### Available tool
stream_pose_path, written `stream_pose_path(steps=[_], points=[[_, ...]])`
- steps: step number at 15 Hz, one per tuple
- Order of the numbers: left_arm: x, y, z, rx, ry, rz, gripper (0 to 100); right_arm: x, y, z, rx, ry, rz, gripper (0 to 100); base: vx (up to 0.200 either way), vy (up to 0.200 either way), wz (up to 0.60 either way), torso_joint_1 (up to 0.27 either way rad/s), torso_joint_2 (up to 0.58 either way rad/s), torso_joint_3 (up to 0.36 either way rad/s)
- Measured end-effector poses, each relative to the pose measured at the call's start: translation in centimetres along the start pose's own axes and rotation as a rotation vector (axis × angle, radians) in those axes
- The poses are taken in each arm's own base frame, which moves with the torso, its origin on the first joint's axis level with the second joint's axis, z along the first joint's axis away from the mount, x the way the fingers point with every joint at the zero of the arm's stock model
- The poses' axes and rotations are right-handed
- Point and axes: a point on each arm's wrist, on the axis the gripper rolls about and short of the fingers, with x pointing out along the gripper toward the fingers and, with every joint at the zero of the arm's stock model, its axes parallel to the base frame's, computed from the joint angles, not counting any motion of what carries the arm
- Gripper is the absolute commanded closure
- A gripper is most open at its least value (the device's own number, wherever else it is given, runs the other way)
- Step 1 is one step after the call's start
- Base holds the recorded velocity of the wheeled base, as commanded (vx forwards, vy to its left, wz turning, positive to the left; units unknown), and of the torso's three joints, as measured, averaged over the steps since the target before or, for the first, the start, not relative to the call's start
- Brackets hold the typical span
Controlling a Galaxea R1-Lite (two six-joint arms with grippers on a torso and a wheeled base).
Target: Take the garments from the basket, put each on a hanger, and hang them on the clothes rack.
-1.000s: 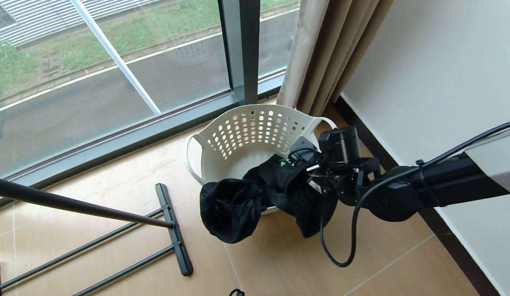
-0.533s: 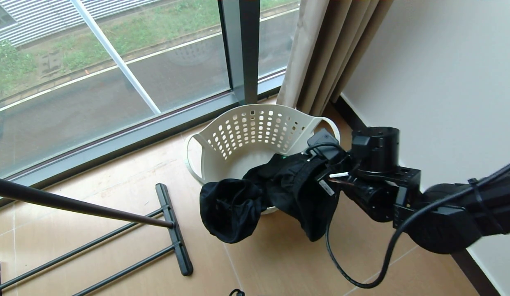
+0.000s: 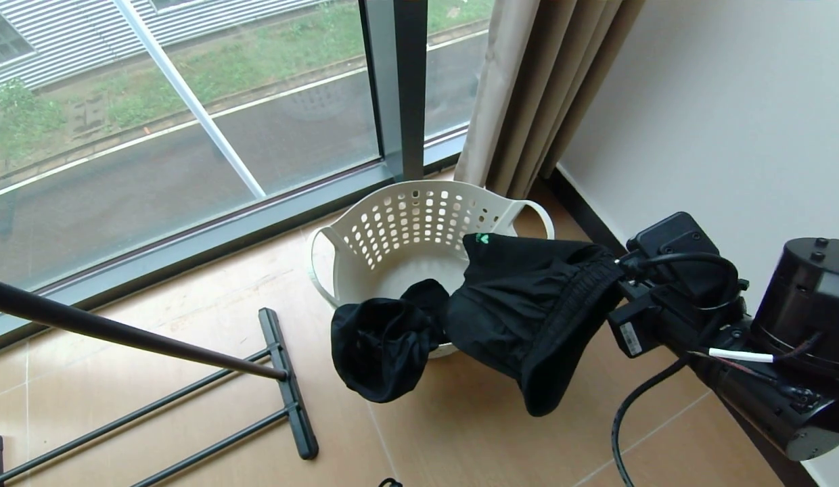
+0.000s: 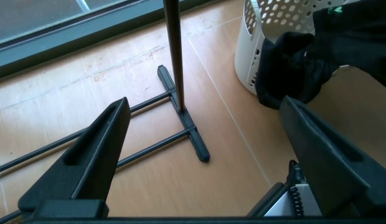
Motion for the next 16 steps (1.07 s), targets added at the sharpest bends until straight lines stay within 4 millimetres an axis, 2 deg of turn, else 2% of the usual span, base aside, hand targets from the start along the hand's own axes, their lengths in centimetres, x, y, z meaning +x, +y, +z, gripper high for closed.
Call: stream_pose_path(steps=[9,16], points=[[0.0,0.0,0.0,-0.002,0.0,0.001,0,-0.71,-0.47,-0.09,0.01,-0.021,0.024,100,0.0,0.0,0.0,0.002,0.0,0.201],[0.0,0.0,0.0,-0.002,0.0,0.001,0,-0.74,-0.44,-0.28,0.006,-0.015,0.027,100,0.0,0.0,0.0,0.142,-0.37,-0.027]])
